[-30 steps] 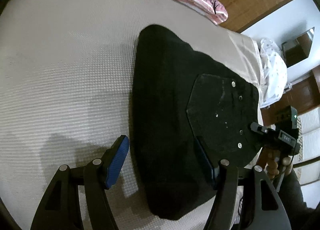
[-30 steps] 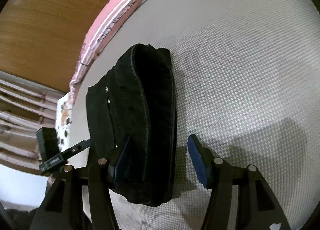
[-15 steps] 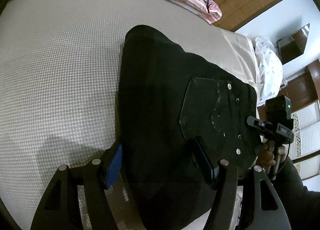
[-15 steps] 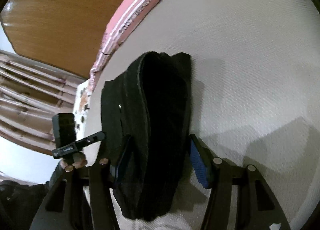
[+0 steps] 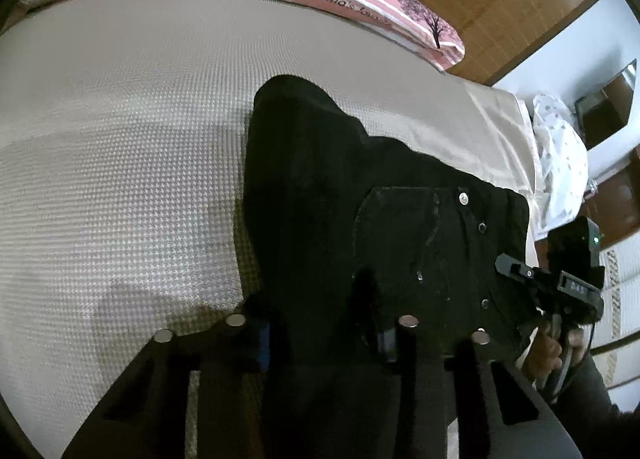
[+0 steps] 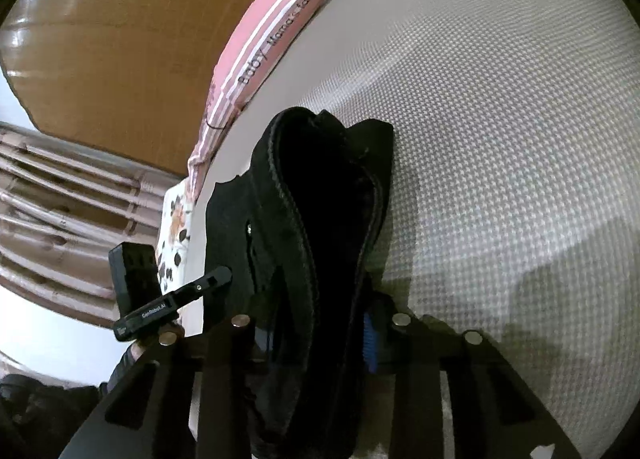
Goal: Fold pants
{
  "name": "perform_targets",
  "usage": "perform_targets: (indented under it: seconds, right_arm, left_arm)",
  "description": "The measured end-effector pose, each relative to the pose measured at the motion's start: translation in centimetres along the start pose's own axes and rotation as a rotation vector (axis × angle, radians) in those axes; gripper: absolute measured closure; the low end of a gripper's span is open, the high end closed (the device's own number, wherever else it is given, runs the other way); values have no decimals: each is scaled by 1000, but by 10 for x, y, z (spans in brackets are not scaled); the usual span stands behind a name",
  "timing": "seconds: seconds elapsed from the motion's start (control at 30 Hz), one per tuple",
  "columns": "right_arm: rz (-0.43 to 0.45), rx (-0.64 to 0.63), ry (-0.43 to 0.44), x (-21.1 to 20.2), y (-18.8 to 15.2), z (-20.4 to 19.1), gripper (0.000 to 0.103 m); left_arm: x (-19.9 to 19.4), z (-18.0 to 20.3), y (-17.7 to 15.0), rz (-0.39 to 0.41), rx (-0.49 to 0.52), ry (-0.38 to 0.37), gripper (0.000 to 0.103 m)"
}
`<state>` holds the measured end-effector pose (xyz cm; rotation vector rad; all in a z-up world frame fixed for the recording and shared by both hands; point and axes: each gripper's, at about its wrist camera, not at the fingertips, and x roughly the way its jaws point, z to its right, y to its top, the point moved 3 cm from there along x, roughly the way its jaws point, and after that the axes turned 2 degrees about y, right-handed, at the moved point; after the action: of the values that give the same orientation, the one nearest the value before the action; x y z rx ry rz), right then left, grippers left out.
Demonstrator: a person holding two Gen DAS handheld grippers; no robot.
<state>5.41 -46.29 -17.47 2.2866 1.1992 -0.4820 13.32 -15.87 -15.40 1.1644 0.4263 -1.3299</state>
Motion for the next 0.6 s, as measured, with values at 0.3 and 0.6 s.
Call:
perform_targets:
  seconds: [0.3,0.6]
  right_arm:
    - [75,11,-59,-10,-5,-41,81]
    - [87,-21,-79,7,-8,-105,83]
  left_arm:
    - [-16,11,-2,46,53,43,84]
    - [-64,-15,-1,107,59,22,86]
